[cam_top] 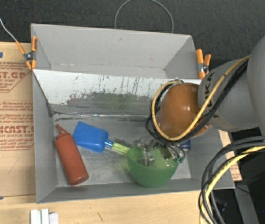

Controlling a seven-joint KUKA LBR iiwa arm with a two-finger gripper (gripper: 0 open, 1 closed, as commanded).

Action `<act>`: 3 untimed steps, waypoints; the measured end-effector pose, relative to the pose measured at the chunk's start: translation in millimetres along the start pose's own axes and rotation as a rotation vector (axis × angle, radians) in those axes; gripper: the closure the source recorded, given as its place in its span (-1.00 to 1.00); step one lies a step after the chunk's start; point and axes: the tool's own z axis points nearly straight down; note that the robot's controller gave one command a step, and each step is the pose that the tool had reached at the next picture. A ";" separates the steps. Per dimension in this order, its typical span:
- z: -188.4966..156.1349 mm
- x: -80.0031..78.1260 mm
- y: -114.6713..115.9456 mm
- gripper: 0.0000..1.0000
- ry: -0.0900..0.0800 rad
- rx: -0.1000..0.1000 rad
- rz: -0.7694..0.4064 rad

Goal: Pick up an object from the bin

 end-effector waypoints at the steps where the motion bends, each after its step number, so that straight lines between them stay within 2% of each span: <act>1: -0.2 -0.1 0.0 1.00 0.000 0.000 0.000; 2: -9.0 0.9 0.5 1.00 0.003 -0.001 0.001; 3: -39.0 -0.6 0.8 1.00 0.000 -0.001 0.000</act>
Offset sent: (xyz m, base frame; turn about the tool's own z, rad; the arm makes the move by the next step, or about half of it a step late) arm 0.0001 0.0002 0.0863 0.0000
